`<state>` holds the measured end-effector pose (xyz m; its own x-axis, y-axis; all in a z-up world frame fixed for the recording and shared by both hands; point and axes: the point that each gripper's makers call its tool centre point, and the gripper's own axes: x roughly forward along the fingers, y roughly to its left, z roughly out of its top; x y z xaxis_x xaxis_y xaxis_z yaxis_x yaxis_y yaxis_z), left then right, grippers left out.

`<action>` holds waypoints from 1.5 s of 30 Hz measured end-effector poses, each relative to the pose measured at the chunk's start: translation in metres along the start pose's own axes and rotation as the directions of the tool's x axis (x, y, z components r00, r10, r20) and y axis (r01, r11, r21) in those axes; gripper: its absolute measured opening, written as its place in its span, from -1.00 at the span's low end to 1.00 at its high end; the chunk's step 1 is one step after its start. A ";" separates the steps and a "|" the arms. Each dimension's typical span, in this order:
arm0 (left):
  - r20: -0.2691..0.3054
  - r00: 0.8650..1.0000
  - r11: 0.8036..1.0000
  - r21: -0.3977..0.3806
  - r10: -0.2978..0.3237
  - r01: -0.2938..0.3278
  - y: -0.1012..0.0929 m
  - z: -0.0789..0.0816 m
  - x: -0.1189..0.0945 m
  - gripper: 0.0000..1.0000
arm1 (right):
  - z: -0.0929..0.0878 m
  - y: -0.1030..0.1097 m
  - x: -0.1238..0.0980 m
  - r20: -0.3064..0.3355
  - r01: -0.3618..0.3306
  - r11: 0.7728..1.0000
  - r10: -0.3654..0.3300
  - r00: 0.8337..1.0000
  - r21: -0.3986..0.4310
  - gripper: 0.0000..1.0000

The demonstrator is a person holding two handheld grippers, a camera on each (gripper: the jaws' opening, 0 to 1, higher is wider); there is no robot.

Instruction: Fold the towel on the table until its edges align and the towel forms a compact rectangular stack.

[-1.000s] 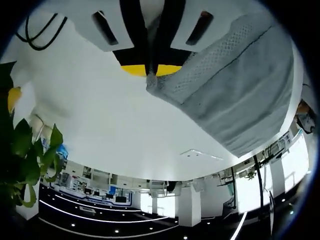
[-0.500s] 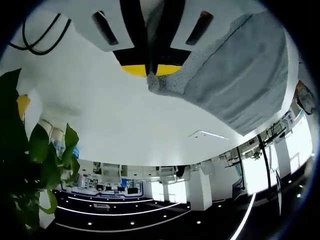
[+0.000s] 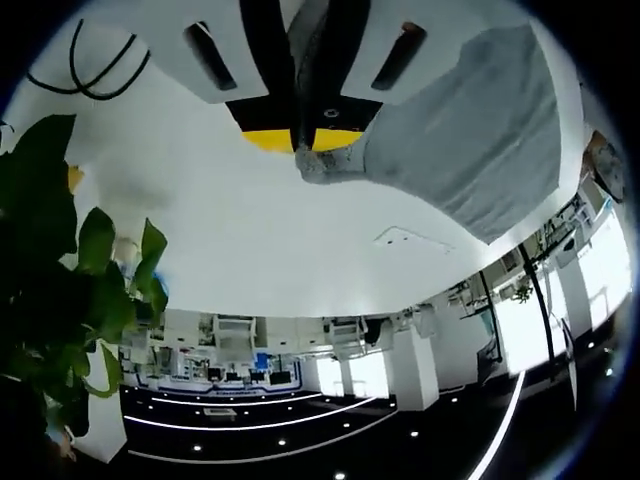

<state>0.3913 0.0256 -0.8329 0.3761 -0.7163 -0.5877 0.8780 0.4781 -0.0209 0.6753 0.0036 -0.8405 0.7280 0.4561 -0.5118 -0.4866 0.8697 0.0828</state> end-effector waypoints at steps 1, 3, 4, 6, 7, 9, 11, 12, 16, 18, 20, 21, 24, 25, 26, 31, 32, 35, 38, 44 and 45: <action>0.008 1.000 1.000 -0.008 0.003 -0.003 0.002 0.002 -0.004 -0.94 | 0.003 0.001 0.000 0.000 -0.001 1.000 0.001 1.000 0.000 -0.96; 0.030 0.999 1.000 -0.021 0.017 -0.016 0.008 0.006 -0.014 -0.94 | 0.013 0.005 0.000 0.006 0.001 1.000 -0.001 1.000 -0.005 -0.96; 0.036 0.999 0.999 -0.024 0.027 -0.026 0.012 0.007 -0.020 -0.94 | 0.015 0.006 -0.001 0.006 0.002 1.000 -0.002 1.000 -0.007 -0.97; 0.046 0.998 0.999 -0.032 0.040 -0.038 0.016 0.008 -0.027 -0.94 | 0.023 0.010 -0.003 0.010 0.003 1.000 -0.003 1.000 0.000 -0.97; 0.052 0.998 0.998 -0.036 0.046 -0.044 0.019 0.008 -0.031 -0.95 | 0.026 0.013 -0.004 0.013 0.000 1.000 0.000 1.000 0.005 -0.97; 0.065 0.996 0.997 -0.052 0.060 -0.056 0.024 0.010 -0.040 -0.95 | 0.033 0.022 -0.008 0.017 0.001 1.000 -0.001 1.000 0.002 -0.97; 0.078 0.994 0.996 -0.060 0.074 -0.069 0.027 0.011 -0.050 -0.95 | 0.041 0.034 -0.013 0.023 -0.004 1.000 0.004 1.000 -0.011 -0.97; 0.082 0.994 0.995 -0.061 0.078 -0.073 0.028 0.012 -0.054 -0.95 | 0.046 0.036 -0.013 0.025 -0.005 1.000 0.005 1.000 -0.014 -0.97; 0.106 0.990 0.994 -0.067 0.094 -0.088 0.033 0.015 -0.074 -0.95 | 0.062 0.048 -0.017 0.034 -0.009 1.000 0.009 0.999 -0.021 -0.97; 0.121 0.988 0.993 -0.071 0.098 -0.090 0.035 0.018 -0.083 -0.95 | 0.068 0.053 -0.019 0.036 -0.004 0.999 0.006 0.999 -0.039 -0.97; 0.133 0.986 0.993 -0.072 0.103 -0.094 0.036 0.020 -0.092 -0.95 | 0.072 0.061 -0.026 0.036 -0.002 0.999 0.004 0.999 -0.044 -0.97; 0.137 0.985 0.993 -0.074 0.105 -0.096 0.037 0.020 -0.096 -0.95 | 0.074 0.064 -0.027 0.037 -0.002 0.999 0.003 0.999 -0.047 -0.97; 0.165 0.980 0.991 -0.090 0.112 -0.098 0.041 0.024 -0.110 -0.95 | 0.086 0.069 -0.031 0.036 0.010 0.999 -0.008 0.999 -0.053 -0.97; 0.171 0.979 0.991 -0.091 0.114 -0.099 0.042 0.025 -0.113 -0.95 | 0.089 0.073 -0.034 0.036 0.012 0.999 -0.010 0.999 -0.052 -0.97; 0.176 0.977 0.991 -0.091 0.116 -0.101 0.043 0.026 -0.117 -0.95 | 0.092 0.071 -0.031 0.036 0.016 0.999 -0.014 0.999 -0.049 -0.97; 0.212 0.968 0.990 -0.087 0.131 -0.115 0.052 0.029 -0.138 -0.95 | 0.108 0.083 -0.028 0.027 0.030 0.996 -0.027 0.999 -0.080 -0.97; 0.220 0.966 0.989 -0.089 0.136 -0.119 0.055 0.029 -0.143 -0.95 | 0.111 0.086 -0.030 0.026 0.033 0.996 -0.031 0.999 -0.082 -0.97; 0.244 0.958 0.986 -0.105 0.150 -0.128 0.062 0.028 -0.157 -0.95 | 0.119 0.094 -0.029 0.009 0.053 0.995 -0.053 0.999 -0.087 -0.97; 0.265 0.950 0.983 -0.120 0.167 -0.140 0.069 0.027 -0.171 -0.95 | 0.125 0.101 -0.032 -0.001 0.070 0.995 -0.071 0.998 -0.076 -0.97; 0.295 0.936 0.976 -0.157 0.194 -0.153 0.082 0.024 -0.194 -0.95 | 0.134 0.122 -0.035 -0.012 0.086 0.995 -0.087 0.996 -0.046 -0.97; 0.300 0.934 0.976 -0.156 0.194 -0.152 0.083 0.023 -0.198 -0.95 | 0.136 0.125 -0.036 -0.012 0.087 0.995 -0.088 0.996 -0.048 -0.97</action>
<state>0.3965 0.1956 -0.6993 0.6101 -0.7289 -0.3105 0.7534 0.6551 -0.0575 0.6542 0.1222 -0.6954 0.7621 0.3758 -0.5273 -0.4439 0.8961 -0.0030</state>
